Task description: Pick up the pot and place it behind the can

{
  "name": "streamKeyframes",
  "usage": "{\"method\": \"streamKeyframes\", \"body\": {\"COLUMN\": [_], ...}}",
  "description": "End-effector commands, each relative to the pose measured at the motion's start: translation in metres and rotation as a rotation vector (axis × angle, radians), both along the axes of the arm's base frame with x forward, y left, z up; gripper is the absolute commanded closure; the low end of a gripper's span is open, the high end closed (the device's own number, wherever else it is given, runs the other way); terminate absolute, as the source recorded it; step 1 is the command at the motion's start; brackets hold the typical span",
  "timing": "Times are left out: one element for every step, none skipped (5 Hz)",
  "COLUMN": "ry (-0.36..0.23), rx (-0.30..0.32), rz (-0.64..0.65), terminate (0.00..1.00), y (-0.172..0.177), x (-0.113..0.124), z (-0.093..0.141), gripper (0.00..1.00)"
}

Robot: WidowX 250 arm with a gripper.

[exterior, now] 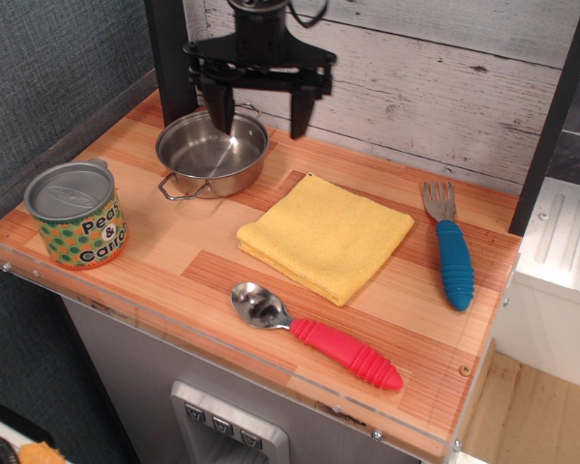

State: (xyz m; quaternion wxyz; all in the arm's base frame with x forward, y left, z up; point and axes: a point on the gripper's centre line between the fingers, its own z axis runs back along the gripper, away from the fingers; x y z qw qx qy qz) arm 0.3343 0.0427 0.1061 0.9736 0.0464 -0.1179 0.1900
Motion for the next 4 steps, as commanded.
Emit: {"method": "streamKeyframes", "body": {"ry": [-0.013,0.007,-0.008,-0.008], "rx": [-0.014,-0.007,-0.014,-0.014], "rz": [-0.107,-0.176,-0.224,-0.224], "terminate": [0.0,0.0,0.0,1.0], "y": [-0.051,-0.072,-0.089,-0.089], "x": [-0.025,-0.027,-0.032,-0.032], "z": [0.016,0.014,0.013,0.013], "gripper": [0.0,0.0,0.0,0.0]}}
